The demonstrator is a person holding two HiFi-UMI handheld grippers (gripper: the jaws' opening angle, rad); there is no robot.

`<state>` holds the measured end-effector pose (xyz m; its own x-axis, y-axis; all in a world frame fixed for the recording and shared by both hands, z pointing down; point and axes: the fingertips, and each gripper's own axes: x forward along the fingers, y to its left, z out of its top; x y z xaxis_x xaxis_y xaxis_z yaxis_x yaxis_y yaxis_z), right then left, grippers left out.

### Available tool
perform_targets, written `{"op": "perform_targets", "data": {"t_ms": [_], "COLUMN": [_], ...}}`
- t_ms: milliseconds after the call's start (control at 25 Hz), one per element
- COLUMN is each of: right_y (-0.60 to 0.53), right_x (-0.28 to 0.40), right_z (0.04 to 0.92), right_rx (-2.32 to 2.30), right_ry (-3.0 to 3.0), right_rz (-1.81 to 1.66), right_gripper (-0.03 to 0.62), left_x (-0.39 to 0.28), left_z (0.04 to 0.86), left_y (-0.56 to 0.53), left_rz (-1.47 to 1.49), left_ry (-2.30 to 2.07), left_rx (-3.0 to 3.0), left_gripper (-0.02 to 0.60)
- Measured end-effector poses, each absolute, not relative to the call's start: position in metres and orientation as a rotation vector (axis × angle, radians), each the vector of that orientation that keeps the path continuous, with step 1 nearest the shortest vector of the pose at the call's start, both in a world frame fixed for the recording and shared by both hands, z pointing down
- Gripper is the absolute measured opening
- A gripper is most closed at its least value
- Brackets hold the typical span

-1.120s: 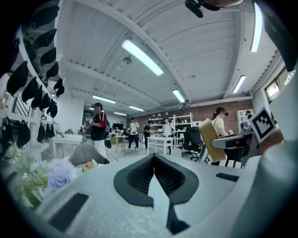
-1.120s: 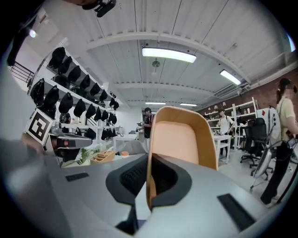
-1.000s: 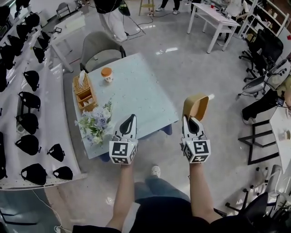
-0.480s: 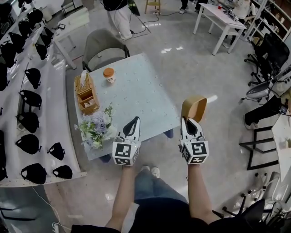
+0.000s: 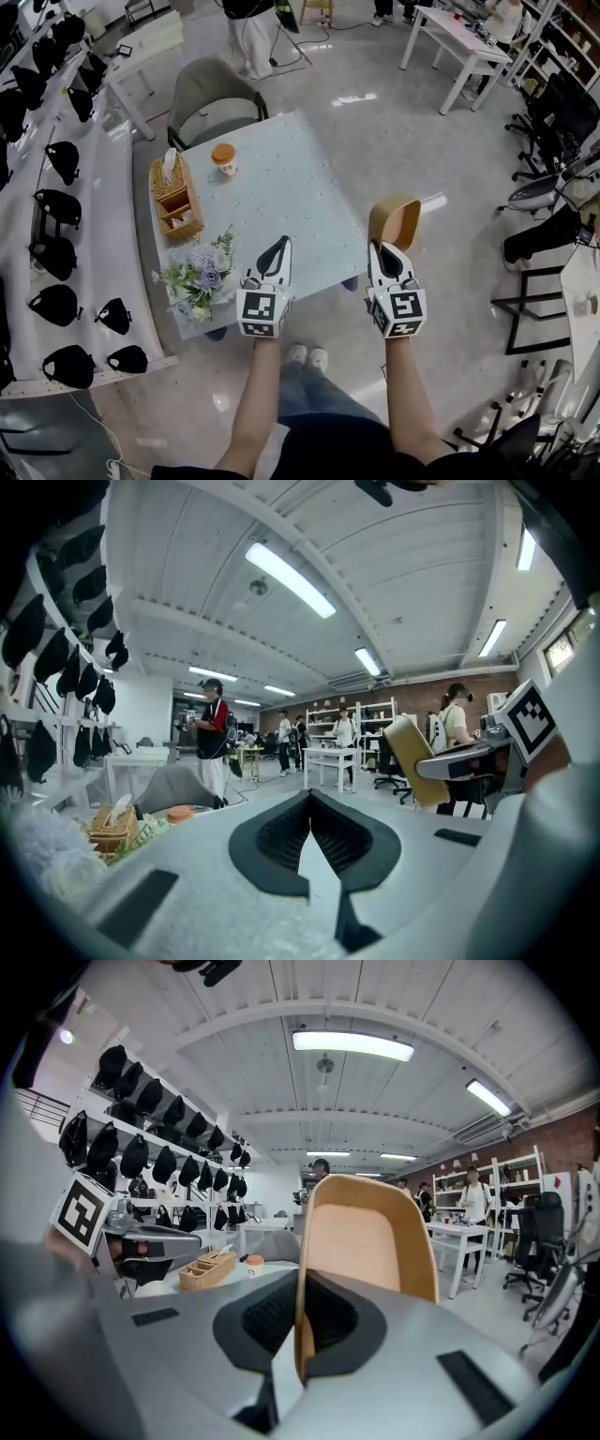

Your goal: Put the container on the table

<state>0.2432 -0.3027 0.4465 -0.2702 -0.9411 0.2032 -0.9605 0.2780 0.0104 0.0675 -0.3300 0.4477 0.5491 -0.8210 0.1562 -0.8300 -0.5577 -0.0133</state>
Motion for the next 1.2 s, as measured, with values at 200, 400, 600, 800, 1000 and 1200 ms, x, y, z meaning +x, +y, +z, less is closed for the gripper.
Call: {"op": "perform_targets", "data": {"t_ms": [200, 400, 600, 800, 1000, 1200], "right_y": [-0.338, -0.378, -0.414, -0.435, -0.452, -0.464], "right_x": [0.233, 0.211, 0.18, 0.149, 0.132, 0.115], "right_z": [0.461, 0.488, 0.528, 0.577, 0.62, 0.659], "right_rx": [1.688, 1.538, 1.36, 1.171, 1.015, 0.803], "right_ry": [-2.377, -2.385, -2.379, -2.342, -2.292, -2.22], "right_rz": [0.159, 0.152, 0.148, 0.135, 0.133, 0.126], "right_gripper": [0.003, 0.003, 0.003, 0.003, 0.003, 0.003], "left_x": [0.076, 0.08, 0.073, 0.064, 0.053, 0.038], "left_z": [0.46, 0.488, 0.522, 0.555, 0.591, 0.623], "left_y": [-0.358, -0.385, -0.412, -0.434, -0.451, -0.459], "left_rz": [0.221, 0.213, 0.226, 0.233, 0.259, 0.281], "left_ry": [-1.46, -1.478, -1.491, -1.521, -1.538, -1.551], "left_rx": [2.696, 2.639, 2.571, 2.517, 2.462, 2.407], "left_gripper": [0.009, 0.009, 0.009, 0.009, 0.009, 0.009]}}
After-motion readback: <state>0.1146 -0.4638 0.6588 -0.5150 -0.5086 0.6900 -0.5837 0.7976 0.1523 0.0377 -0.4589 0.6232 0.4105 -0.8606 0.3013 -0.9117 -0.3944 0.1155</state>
